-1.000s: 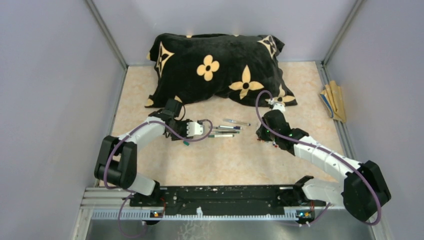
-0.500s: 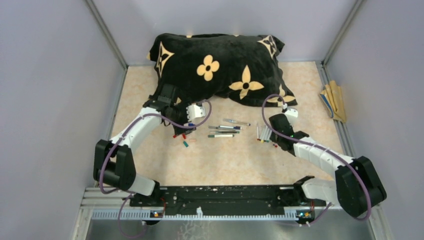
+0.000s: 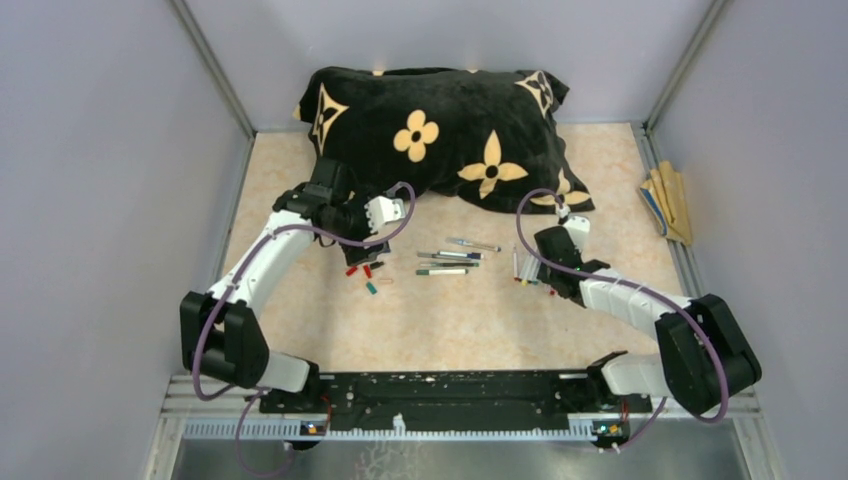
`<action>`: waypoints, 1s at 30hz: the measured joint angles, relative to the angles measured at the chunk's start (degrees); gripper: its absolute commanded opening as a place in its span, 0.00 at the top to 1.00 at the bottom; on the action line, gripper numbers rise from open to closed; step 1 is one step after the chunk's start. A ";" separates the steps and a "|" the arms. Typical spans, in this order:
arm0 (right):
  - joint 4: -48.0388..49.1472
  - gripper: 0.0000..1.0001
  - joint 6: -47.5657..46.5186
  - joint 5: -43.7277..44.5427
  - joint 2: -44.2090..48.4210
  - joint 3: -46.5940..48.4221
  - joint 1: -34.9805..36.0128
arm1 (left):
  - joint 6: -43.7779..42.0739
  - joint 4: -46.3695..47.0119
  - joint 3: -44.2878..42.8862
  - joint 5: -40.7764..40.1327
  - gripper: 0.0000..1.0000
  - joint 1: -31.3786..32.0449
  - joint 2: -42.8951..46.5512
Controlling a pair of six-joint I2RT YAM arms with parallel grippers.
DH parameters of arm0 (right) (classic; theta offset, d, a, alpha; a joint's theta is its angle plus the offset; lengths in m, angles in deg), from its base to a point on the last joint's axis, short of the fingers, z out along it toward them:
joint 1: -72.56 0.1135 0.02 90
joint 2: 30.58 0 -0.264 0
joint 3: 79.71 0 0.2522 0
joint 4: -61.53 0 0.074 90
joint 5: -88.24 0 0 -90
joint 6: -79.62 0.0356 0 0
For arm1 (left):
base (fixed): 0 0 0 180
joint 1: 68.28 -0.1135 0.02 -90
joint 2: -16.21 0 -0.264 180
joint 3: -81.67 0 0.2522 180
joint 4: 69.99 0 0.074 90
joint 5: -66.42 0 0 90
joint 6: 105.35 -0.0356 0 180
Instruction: Open the pen caps
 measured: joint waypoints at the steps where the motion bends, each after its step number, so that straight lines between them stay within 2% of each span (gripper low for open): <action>1: 0.11 0.69 -0.09 -0.11 -0.13 0.00 -0.11 | 0.09 -0.15 0.04 0.07 0.01 0.00 0.48; 6: 0.20 0.67 -0.76 -1.22 -0.26 0.13 -0.20 | 0.57 -0.48 0.13 0.50 0.01 0.00 2.60; 13: -0.04 0.70 -1.88 -4.59 1.01 1.40 -0.22 | 1.18 -0.52 0.13 0.70 0.01 -0.11 2.97; 19: 3.39 0.68 -5.97 -15.23 3.56 3.56 -0.39 | 2.51 -0.55 0.02 0.94 0.01 -0.42 2.97; 24: 6.34 0.68 -11.56 -27.36 -4.22 10.23 1.53 | 4.33 -0.44 -0.22 1.97 0.01 -1.33 2.97; 30: 8.52 0.68 -19.39 -34.84 -14.88 18.53 11.85 | 5.75 -0.48 -0.22 3.98 0.01 -3.37 3.02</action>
